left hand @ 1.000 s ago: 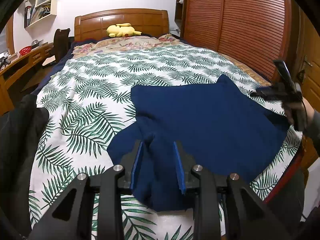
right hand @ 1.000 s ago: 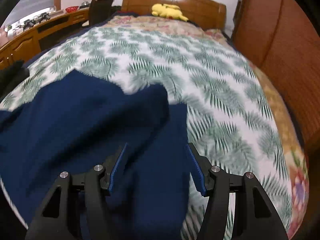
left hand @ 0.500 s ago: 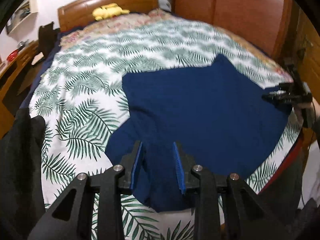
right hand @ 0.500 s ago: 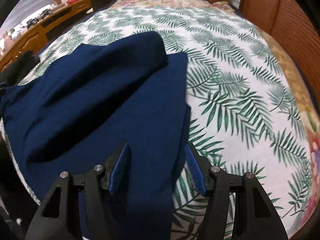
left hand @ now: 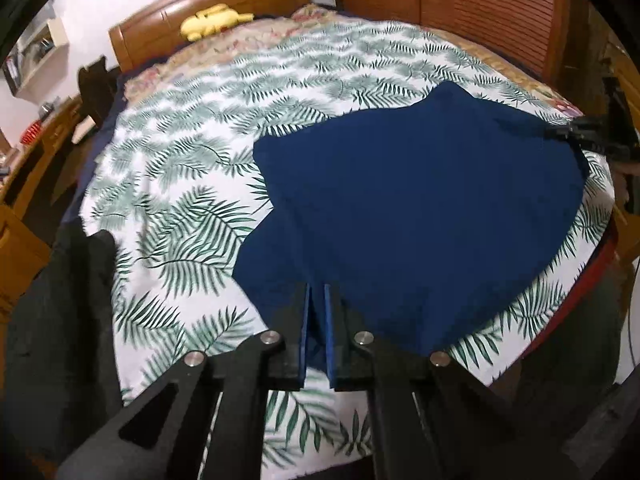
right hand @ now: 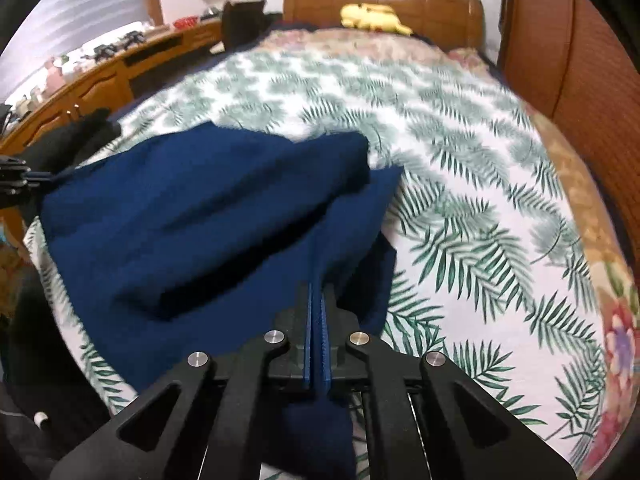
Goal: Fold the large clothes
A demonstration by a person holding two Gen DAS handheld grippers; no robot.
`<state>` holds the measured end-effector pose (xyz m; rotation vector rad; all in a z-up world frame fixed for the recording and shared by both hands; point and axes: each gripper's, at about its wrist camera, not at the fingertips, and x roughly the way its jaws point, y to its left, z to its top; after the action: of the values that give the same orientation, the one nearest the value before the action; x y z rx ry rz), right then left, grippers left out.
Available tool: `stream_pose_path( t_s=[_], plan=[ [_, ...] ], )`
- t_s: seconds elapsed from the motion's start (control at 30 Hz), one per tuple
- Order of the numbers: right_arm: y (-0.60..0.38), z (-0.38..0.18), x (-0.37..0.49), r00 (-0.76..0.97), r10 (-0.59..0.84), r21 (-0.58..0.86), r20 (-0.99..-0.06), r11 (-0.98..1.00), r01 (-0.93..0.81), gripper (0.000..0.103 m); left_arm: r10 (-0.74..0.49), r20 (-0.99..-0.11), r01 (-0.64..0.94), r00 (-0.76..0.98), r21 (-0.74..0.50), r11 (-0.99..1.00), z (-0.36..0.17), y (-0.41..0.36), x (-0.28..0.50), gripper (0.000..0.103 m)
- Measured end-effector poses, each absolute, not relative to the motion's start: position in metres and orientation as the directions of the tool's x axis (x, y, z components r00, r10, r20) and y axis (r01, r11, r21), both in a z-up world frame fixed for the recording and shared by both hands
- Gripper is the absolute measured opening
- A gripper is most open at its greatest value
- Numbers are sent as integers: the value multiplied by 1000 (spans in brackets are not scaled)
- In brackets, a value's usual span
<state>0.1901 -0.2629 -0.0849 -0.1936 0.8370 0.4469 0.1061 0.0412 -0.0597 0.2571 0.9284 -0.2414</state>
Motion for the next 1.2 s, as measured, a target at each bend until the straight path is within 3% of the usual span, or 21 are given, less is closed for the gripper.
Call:
stream_pose_path(
  t_s=[0.3, 0.5, 0.73, 0.77, 0.8, 0.9, 0.93, 1.2],
  plan=[
    [-273, -50, 126, 662, 360, 34, -657, 892, -451, 0, -92, -729, 184, 679, 47, 982, -83, 60, 4, 3],
    [-287, -91, 88, 608, 323, 44, -725, 903, -427, 0, -105, -736, 128, 669, -25, 991, -114, 63, -20, 3],
    [-297, -116, 81, 594, 303, 72, -745, 922, -380, 2, -125, -696, 133, 707, -43, 990, -88, 61, -19, 6],
    [-297, -115, 82, 597, 294, 65, -746, 925, -374, 4, -127, -689, 137, 713, -41, 990, -83, 61, -19, 6],
    [-295, -114, 84, 601, 275, 49, -750, 930, -364, 12, -127, -680, 140, 722, -37, 989, -78, 60, -19, 7],
    [-296, -110, 92, 616, 251, 28, -747, 937, -349, 54, -133, -668, 149, 733, -33, 988, -69, 59, -13, 13],
    [-297, -108, 96, 621, 248, 27, -743, 939, -343, 58, -133, -669, 150, 731, -33, 988, -68, 60, -10, 14],
    [-311, -103, 174, 606, 228, 46, -763, 953, -300, 59, -138, -698, 146, 703, -48, 988, -78, 61, 12, 18]
  ],
)
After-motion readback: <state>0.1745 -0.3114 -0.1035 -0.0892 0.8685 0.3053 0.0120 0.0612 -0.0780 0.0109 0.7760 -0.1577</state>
